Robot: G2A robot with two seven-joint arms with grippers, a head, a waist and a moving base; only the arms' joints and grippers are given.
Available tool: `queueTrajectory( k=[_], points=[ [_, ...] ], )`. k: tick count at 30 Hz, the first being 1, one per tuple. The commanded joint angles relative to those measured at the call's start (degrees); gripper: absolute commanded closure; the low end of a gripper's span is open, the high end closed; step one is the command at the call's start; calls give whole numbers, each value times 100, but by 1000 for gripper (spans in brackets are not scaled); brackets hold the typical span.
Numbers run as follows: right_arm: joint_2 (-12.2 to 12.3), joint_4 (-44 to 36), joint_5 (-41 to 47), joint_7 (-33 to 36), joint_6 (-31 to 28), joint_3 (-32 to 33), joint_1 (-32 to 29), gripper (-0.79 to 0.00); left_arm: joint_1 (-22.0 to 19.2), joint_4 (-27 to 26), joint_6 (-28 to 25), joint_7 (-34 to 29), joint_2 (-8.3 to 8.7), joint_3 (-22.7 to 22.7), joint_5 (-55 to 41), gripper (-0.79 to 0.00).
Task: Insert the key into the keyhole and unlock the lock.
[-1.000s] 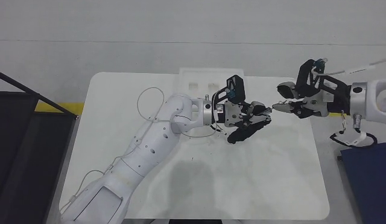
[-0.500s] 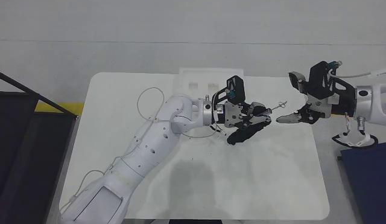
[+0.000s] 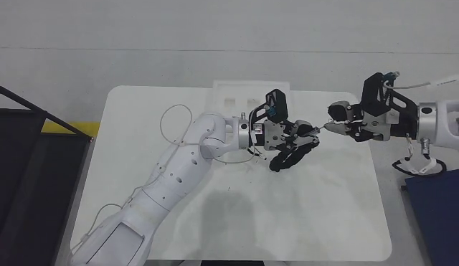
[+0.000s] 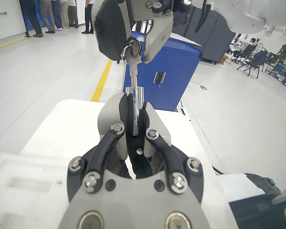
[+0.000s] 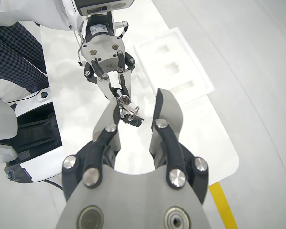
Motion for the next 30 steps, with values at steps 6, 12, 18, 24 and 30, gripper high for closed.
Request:
queueTrajectory(
  k=[6,12,18,24,30],
  points=[
    [-28,-71,293,349,503,3,25,0,10,-18,20,5,11,-20,-3,0],
    [-32,-211,553,740,1116,81,69,0,32,-19,38,14,18,-20,4,0],
    [-45,-231,758,567,1429,201,-26,-785,51,-3,75,-166,75,-119,184,0],
    [-24,-137,1234,68,1614,433,-357,-785,156,-138,-88,-916,263,-417,538,0],
    [36,-187,1306,-509,1786,799,-818,-785,534,-411,9,-1691,492,-850,649,0]
  ],
)
